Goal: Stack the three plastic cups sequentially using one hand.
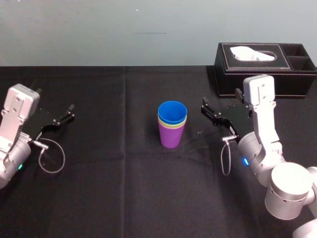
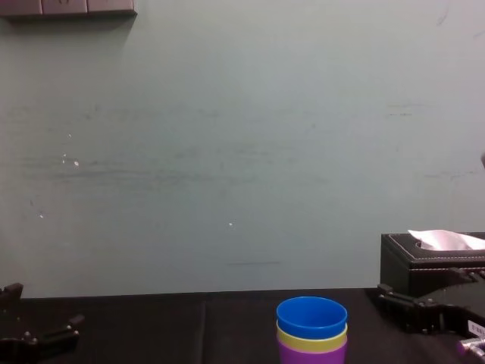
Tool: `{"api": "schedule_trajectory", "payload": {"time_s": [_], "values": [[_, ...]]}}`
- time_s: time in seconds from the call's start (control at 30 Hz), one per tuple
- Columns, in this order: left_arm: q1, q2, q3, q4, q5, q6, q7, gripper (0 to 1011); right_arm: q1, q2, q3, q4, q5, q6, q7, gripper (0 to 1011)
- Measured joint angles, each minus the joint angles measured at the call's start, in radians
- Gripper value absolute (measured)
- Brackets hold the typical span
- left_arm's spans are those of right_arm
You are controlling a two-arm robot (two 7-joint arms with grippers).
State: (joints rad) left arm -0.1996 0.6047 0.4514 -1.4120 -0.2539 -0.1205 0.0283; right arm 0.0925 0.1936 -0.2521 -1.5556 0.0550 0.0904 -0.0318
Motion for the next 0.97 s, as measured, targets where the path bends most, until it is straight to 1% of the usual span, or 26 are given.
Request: {"api": "schedule_trajectory", "payload": {"time_s": [0.97], "values": [[0.000, 0.000, 0.000, 0.000, 0.000, 0.000, 0.000, 1011, 0.000, 0.000, 0.000, 0.000, 0.000, 0.000, 0.000, 1003]]}}
